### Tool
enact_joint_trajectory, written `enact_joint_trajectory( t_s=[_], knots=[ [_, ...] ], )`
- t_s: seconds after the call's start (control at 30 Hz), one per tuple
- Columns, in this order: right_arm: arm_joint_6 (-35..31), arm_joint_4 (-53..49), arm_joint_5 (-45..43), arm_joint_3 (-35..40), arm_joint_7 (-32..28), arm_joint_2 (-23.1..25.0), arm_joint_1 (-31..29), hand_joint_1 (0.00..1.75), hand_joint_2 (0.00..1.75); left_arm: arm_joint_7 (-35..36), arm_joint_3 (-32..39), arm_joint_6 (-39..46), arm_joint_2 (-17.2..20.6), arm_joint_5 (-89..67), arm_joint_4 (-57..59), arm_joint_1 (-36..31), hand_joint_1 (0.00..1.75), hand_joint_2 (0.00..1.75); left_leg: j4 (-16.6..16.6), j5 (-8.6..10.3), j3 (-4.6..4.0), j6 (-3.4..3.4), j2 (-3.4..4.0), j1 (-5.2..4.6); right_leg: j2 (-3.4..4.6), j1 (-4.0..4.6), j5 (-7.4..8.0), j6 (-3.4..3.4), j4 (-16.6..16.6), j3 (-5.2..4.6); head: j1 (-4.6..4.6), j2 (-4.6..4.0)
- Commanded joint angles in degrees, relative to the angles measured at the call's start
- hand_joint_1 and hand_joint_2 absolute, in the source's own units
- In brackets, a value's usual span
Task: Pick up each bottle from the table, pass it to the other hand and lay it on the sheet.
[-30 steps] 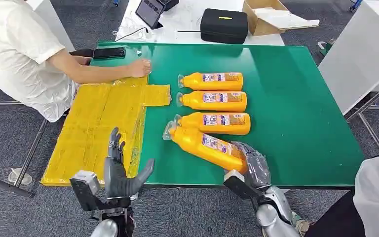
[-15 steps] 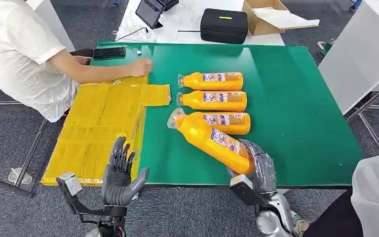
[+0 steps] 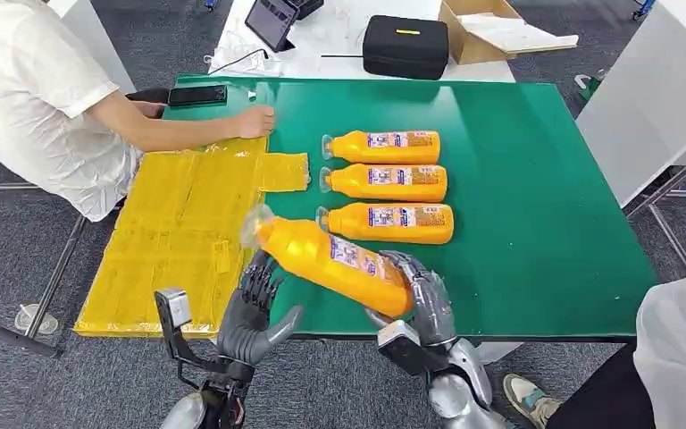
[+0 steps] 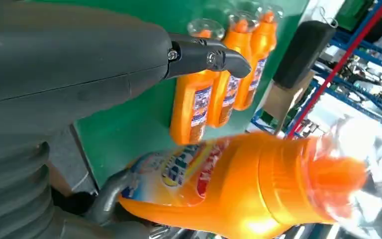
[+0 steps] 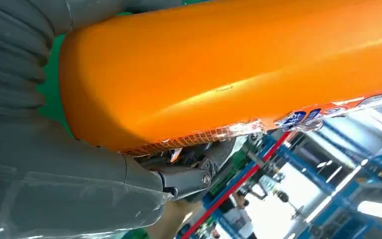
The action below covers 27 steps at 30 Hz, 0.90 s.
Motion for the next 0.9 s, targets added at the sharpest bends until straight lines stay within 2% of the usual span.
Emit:
enact_joint_trajectory(
  t_s=[0.03, 0.27, 0.6, 0.7, 0.73, 0.77, 0.8, 0.83, 0.87, 0.9],
  knots=[
    [0.80, 6.93, -0.96, 5.80, -0.30, 1.24, -4.48, 1.75, 1.75, -0.11, 0.99, -0.25, -0.43, -0.48, 5.61, -4.48, 0.00, 1.75, -0.07, -0.07, 0.30, 0.04, 0.11, -0.02, 0.03, 0.01, -0.06, -0.11, -0.05, 0.26, -0.02, 0.00],
    [1.32, 11.92, -2.57, 6.59, -0.89, 2.04, -6.14, 1.75, 1.75, 0.22, 1.42, -6.54, -0.17, 3.39, 1.82, -4.05, 0.00, 1.75, -0.04, -0.05, 0.14, 0.03, 0.13, 0.01, 0.08, 0.03, 0.00, -0.07, -0.06, 0.11, -0.02, 0.02],
    [2.56, 13.94, -2.62, 8.11, -1.76, 3.16, -7.08, 1.75, 1.75, -0.47, 0.84, -9.69, -0.43, 4.21, 1.93, -4.61, 0.00, 1.75, -0.05, -0.11, 0.28, 0.04, 0.17, -0.03, 0.09, 0.01, -0.07, -0.11, -0.02, 0.22, 0.00, 0.00],
    [2.64, 14.51, -2.66, 8.82, -2.12, 3.59, -7.32, 1.75, 1.75, -0.58, 0.59, -9.66, -0.59, 4.09, 2.66, -5.01, 0.00, 1.75, -0.03, -0.02, 0.04, 0.02, 0.06, 0.01, 0.02, 0.03, 0.00, -0.06, -0.03, 0.02, 0.00, 0.00],
    [2.72, 14.48, -2.60, 9.24, -2.31, 3.76, -7.40, 1.75, 1.75, -0.62, 0.56, -9.45, -0.67, 4.01, 3.10, -5.18, 0.52, 1.75, -0.04, -0.08, 0.21, 0.04, 0.11, -0.01, 0.03, 0.02, -0.06, -0.09, -0.03, 0.17, -0.02, 0.00],
    [2.72, 14.37, -2.60, 9.48, -2.33, 3.87, -7.41, 1.75, 1.75, -0.63, 0.53, -9.40, -0.70, 4.02, 3.49, -5.34, 0.52, 1.75, -0.03, -0.12, 0.31, 0.04, 0.14, -0.01, 0.05, 0.04, -0.09, -0.12, -0.02, 0.25, -0.02, 0.00],
    [2.72, 14.37, -2.60, 9.48, -2.33, 3.87, -7.41, 1.75, 1.75, -0.63, 0.53, -9.40, -0.70, 4.02, 3.49, -5.34, 0.52, 1.75, -0.03, -0.01, 0.03, 0.02, 0.05, 0.00, 0.00, 0.02, -0.01, -0.05, -0.03, 0.00, 0.00, 0.00],
    [2.71, 14.04, -2.53, 10.02, -2.43, 3.77, -7.51, 1.75, 1.75, -0.78, 0.67, -8.32, -0.88, 3.53, 4.17, -5.59, 1.06, 1.75, -0.04, -0.07, 0.21, 0.04, 0.07, -0.02, -0.01, 0.02, -0.06, -0.09, -0.02, 0.16, 0.00, 0.00],
    [2.62, 13.67, -2.49, 10.62, -2.40, 3.73, -7.59, 1.75, 1.75, -1.15, 0.67, -7.14, -0.99, 2.77, 4.66, -5.90, 0.96, 1.75, -0.05, -0.05, 0.15, 0.04, 0.06, 0.00, -0.01, 0.02, -0.04, -0.07, -0.04, 0.12, 0.00, 0.00],
    [2.49, 13.24, -2.50, 11.20, -2.32, 3.68, -7.61, 1.75, 1.75, -1.21, 0.63, -6.60, -1.15, 2.56, 5.26, -6.20, 0.52, 1.75, -0.04, -0.01, 0.04, 0.02, 0.05, 0.00, 0.01, 0.02, -0.01, -0.05, -0.04, 0.01, -0.02, 0.00]
  ],
)
